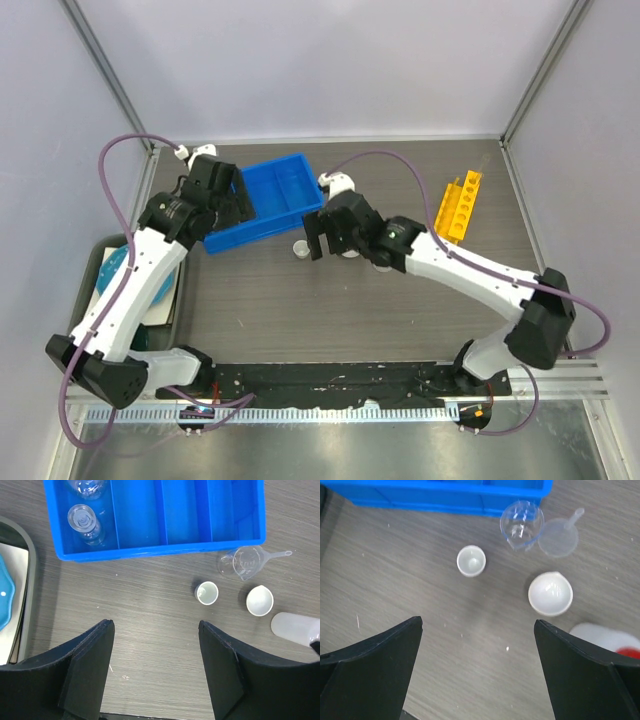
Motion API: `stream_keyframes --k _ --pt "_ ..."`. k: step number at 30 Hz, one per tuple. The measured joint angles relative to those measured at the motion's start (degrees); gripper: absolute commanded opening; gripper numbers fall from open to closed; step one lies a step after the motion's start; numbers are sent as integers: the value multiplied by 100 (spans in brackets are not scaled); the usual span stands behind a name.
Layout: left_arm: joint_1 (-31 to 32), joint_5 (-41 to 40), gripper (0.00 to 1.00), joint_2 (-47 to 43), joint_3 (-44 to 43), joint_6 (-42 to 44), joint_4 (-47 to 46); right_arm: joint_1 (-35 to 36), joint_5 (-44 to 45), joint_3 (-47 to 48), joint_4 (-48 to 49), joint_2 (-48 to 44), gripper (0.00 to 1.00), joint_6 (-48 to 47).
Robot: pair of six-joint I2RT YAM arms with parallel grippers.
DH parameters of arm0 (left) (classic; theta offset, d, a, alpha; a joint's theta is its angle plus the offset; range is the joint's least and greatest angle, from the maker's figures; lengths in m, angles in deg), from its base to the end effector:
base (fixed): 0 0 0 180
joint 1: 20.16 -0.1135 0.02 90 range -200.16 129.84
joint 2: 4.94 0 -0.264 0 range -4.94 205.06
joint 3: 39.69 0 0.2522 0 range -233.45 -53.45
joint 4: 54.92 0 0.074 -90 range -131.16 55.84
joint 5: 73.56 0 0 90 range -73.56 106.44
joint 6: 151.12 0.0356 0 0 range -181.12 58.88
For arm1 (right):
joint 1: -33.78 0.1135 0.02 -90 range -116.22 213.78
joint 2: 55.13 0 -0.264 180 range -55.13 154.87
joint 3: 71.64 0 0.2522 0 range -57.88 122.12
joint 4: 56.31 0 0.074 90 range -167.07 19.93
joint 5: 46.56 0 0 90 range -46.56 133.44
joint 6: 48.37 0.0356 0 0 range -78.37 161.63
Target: Organize the chemistry lab equipment
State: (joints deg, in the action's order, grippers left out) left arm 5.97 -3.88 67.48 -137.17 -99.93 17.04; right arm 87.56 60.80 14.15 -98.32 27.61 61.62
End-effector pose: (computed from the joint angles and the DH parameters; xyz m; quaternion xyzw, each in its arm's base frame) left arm 0.2228 -0.0955 0.3936 -0.1655 0.9028 -0.0557 0.3931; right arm 0.1991 0.2539 0.3209 -0.1970 0.8725 0.1467 0.4224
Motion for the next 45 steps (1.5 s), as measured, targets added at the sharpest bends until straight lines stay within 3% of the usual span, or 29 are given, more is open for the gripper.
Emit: stream_keyframes --k 9,14,18,30,35,45 --pt "0 -393 71 321 9 387 28 -662 -905 1139 111 999 100 -129" --pt "-232 -289 56 1211 -101 472 -57 -914 -1373 1797 101 1373 100 -168" --pt "-551 -111 57 1471 -28 402 -133 -1165 -1755 2686 2 2085 100 -208" --pt "-658 96 65 2 393 177 -155 -1388 -2424 6295 -793 5324 99 -518" --pt "-658 151 67 -680 748 153 -125 -1368 -2616 6546 -807 5875 98 -636" --pt "-658 243 68 -1040 984 177 -96 -1010 -2656 6714 -708 6033 99 -942"
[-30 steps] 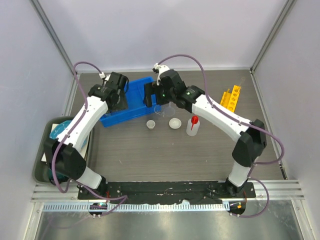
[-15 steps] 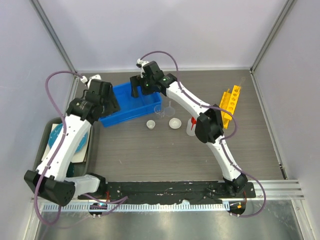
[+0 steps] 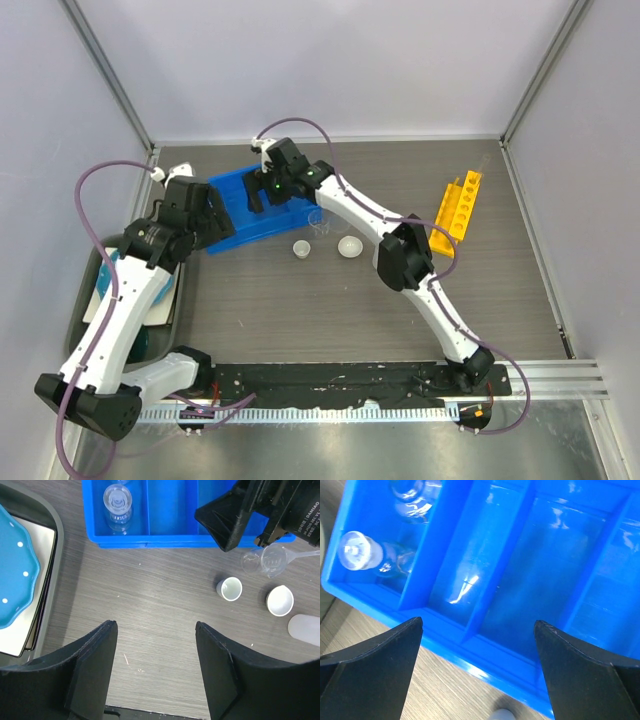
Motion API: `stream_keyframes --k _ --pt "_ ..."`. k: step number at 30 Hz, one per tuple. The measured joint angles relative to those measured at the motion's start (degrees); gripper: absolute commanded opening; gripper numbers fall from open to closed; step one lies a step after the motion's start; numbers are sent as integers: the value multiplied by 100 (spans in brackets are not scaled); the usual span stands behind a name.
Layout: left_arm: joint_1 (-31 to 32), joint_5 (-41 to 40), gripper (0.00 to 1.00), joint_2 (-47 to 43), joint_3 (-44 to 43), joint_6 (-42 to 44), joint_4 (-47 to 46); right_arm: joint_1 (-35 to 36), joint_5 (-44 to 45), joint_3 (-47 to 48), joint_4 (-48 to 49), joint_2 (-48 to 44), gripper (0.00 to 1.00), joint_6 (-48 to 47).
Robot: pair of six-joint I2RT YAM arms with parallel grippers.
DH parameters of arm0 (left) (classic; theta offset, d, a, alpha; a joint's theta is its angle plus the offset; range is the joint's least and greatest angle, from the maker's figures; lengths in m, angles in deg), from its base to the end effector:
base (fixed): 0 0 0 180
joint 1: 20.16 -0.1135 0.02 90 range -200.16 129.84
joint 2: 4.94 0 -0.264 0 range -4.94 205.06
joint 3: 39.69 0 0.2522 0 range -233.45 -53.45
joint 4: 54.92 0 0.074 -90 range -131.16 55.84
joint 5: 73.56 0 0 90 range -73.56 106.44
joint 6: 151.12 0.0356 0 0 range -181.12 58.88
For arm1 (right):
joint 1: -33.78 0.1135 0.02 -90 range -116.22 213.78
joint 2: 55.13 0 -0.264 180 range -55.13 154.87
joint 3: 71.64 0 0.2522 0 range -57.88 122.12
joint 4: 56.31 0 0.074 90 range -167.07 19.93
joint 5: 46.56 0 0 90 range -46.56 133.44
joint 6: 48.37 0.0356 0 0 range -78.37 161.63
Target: Organize the chemistry lab equipment
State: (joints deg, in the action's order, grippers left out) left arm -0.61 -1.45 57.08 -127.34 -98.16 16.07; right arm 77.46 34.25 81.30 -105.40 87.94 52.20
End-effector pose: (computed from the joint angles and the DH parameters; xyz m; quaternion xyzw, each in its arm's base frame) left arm 0.1915 -0.0564 0.3790 -0.1973 0.8942 -0.0512 0.3985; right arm 0.4040 0.3937 0.2463 -0.2895 0.8534 0.2593 0.3474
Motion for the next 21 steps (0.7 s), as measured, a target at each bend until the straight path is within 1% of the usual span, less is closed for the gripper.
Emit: stream_keyframes --k 5,9,13,17,21 --pt "0 70 68 -7 146 9 0 219 295 166 85 105 98 -118" --pt "0 103 69 -74 229 37 0 273 723 184 109 262 98 -96" --pt "0 103 69 -157 245 142 -7 205 1202 -175 398 278 97 0" --pt "0 103 69 -195 245 212 -17 190 1456 -662 800 216 97 76" --pt "0 103 69 -197 247 306 -20 195 1729 -713 815 214 98 74"
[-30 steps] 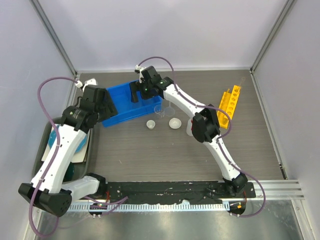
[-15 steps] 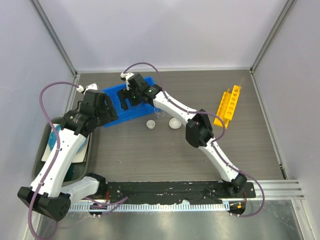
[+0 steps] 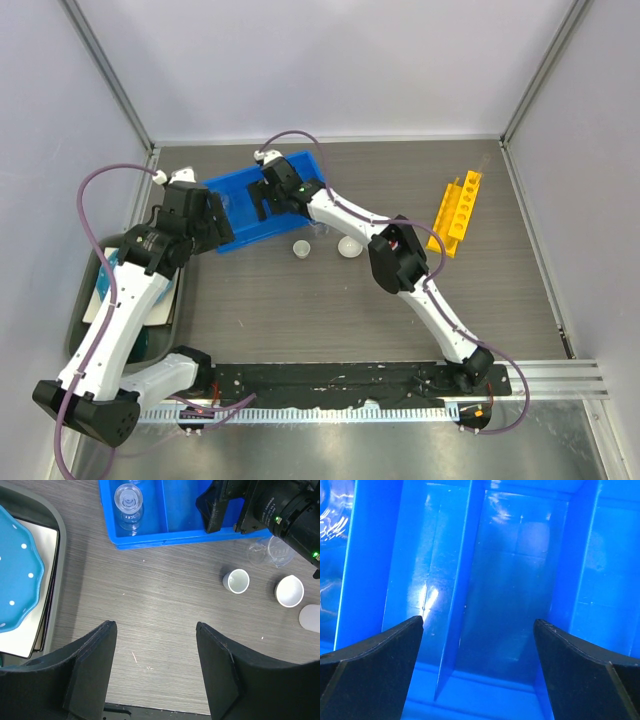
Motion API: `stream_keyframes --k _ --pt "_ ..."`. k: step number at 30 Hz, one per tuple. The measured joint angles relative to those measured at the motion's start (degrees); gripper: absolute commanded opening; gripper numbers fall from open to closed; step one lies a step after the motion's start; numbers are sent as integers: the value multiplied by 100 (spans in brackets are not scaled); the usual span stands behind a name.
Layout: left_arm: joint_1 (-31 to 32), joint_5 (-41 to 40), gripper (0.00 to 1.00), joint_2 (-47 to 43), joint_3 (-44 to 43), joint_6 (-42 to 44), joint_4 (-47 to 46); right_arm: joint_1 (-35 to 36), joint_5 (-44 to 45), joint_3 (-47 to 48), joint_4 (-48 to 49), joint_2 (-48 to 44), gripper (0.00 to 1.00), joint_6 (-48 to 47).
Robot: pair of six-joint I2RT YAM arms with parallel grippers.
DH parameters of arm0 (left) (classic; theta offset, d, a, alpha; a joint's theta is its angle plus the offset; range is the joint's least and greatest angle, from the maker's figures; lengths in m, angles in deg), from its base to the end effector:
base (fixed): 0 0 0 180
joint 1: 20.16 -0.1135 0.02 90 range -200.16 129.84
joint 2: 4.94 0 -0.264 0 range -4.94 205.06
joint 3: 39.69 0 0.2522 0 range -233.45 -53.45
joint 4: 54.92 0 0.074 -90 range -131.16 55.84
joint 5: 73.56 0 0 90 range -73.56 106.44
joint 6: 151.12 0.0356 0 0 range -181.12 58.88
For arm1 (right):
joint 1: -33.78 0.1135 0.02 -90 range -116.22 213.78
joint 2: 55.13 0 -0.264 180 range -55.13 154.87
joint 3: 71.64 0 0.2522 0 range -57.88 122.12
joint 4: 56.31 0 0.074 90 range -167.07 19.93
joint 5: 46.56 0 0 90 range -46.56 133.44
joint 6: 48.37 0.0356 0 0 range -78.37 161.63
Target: Organize the chemistry lab equipment
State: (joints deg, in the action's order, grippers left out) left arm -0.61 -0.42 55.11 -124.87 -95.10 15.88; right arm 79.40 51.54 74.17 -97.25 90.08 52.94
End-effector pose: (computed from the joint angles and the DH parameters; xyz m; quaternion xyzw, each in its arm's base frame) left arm 0.1844 -0.0545 0.3720 -0.1699 0.9019 -0.0468 0.3944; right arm 0.4038 0.4055 0.1961 -0.2387 0.8738 0.1433 0.3988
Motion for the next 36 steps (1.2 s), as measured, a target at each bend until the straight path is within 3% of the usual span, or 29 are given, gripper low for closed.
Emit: stream_keyframes --k 8,12,18,27,36 --pt "0 -2 69 -17 87 122 -48 -13 168 0 109 -24 97 22" --pt "0 -4 69 -24 175 153 -63 -11 138 120 11 -22 94 52" --pt "0 -4 70 -35 186 168 -63 7 39 385 -15 -20 81 57" --pt "0 -4 70 -103 188 214 -63 109 -92 595 -33 306 78 -33" --pt "-4 -7 70 -146 205 302 -63 260 -94 675 -33 533 53 -160"
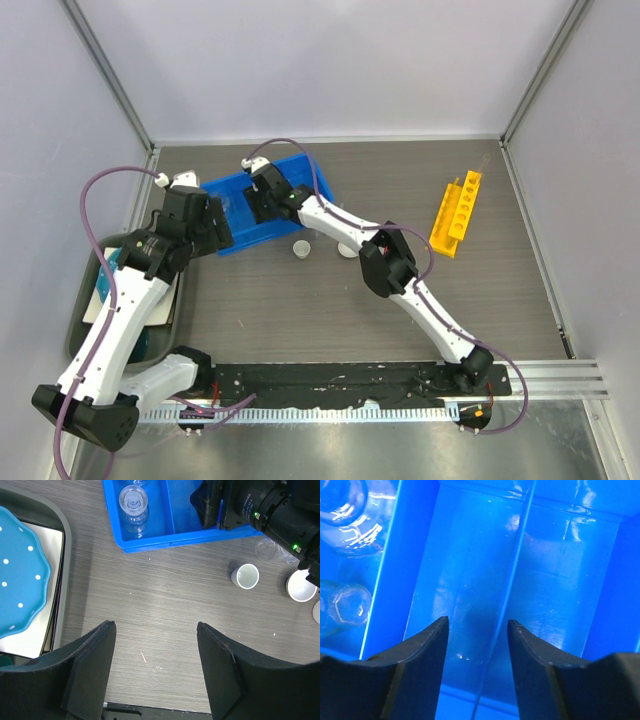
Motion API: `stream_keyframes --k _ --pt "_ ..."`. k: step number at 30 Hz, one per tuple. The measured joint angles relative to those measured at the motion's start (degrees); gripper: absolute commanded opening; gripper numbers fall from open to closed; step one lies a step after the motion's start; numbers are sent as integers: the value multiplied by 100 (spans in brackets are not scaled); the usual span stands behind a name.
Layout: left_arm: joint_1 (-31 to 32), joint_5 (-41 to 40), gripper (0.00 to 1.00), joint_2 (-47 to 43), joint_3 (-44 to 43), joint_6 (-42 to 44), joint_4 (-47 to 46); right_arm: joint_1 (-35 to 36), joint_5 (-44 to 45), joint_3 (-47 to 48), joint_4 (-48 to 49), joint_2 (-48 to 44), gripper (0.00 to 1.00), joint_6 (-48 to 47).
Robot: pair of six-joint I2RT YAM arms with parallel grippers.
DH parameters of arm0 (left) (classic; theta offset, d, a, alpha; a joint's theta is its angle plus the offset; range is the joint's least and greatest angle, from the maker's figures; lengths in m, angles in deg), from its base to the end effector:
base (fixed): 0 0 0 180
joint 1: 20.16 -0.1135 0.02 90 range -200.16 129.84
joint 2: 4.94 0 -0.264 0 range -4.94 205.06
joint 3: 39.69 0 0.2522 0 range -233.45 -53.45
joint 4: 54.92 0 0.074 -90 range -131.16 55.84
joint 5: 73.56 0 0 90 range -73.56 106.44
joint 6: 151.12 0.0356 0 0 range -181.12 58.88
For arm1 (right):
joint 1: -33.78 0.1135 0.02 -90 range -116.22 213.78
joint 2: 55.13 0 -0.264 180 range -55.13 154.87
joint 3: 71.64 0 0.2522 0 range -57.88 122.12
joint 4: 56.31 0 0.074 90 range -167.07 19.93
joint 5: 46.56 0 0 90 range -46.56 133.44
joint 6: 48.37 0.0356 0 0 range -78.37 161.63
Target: Organize the chemistry lab equipment
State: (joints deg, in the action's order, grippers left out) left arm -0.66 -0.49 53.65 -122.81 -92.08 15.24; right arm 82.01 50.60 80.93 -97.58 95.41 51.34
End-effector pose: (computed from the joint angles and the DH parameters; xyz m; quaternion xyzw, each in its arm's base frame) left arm 0.1801 -0.0528 0.3663 -0.1467 0.9058 -0.0359 0.3960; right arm 0.3941 0.4345 0.1831 -0.2722 0.8601 0.1578 0.4016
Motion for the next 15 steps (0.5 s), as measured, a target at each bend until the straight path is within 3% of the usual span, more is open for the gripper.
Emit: stream_keyframes --k 10,14,15 --pt "-15 0 71 -28 35 24 -2 59 131 55 0 50 31 -234" --pt "-26 0 71 -33 55 39 -4 61 223 61 2 72 1 -295" --pt "-33 0 70 -33 59 42 -4 66 258 61 9 72 1 -317"
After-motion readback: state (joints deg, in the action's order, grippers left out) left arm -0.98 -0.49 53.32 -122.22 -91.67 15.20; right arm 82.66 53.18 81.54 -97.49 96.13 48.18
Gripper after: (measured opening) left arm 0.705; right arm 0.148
